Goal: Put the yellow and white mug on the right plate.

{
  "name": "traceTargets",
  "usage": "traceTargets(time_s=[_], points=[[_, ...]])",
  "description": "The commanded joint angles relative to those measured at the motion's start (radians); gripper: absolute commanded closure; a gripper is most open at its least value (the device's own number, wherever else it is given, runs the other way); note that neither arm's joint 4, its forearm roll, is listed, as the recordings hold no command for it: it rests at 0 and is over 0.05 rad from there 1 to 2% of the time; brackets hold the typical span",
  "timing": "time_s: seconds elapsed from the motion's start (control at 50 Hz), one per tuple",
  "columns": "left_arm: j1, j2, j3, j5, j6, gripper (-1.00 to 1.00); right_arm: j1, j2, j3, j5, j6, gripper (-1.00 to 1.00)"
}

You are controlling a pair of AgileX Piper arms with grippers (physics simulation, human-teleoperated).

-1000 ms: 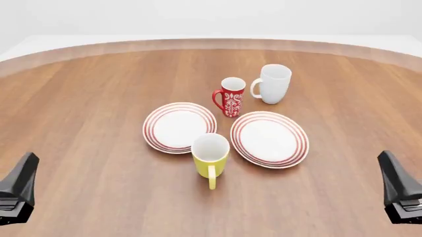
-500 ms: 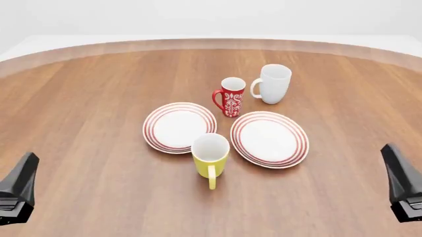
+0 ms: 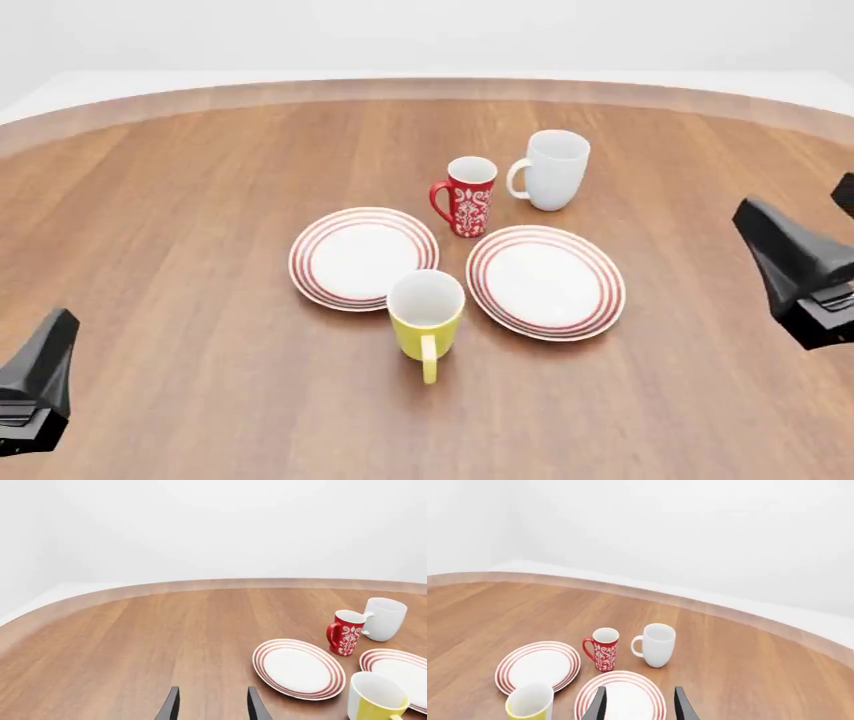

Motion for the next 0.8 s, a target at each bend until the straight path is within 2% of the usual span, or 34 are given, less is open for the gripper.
traceTargets(time_s=[0.02, 0.06, 0.1, 0.14, 0.22, 0.38, 0.42, 0.48, 0.6, 0.8], points=[[0.000, 0.000, 0.000, 0.000, 0.000, -1.00, 0.082, 0.165, -0.123, 0.048, 0.039, -1.00], [0.000, 0.000, 0.000, 0.000, 0.000, -1.00, 0.105, 0.183, -0.145, 0.068, 0.055, -1.00], [0.000, 0.000, 0.000, 0.000, 0.000, -1.00, 0.166, 0.176, -0.161, 0.080, 0.002, -1.00], [0.000, 0.000, 0.000, 0.000, 0.000, -1.00, 0.181, 0.191, -0.178, 0.101, 0.003, -1.00], [0.000, 0.000, 0.000, 0.000, 0.000, -1.00, 0.182, 0.229, -0.219, 0.141, 0.038, -1.00], [0.000, 0.000, 0.000, 0.000, 0.000, -1.00, 0.224, 0.292, -0.275, 0.179, 0.040, -1.00], [0.000, 0.000, 0.000, 0.000, 0.000, -1.00, 0.224, 0.315, -0.300, 0.198, 0.064, -1.00], [0.000, 0.000, 0.000, 0.000, 0.000, -1.00, 0.253, 0.334, -0.333, 0.218, 0.044, -1.00], [0.000, 0.000, 0.000, 0.000, 0.000, -1.00, 0.287, 0.390, -0.391, 0.262, 0.058, -1.00], [0.000, 0.000, 0.000, 0.000, 0.000, -1.00, 0.342, 0.441, -0.440, 0.286, 0.115, -1.00]])
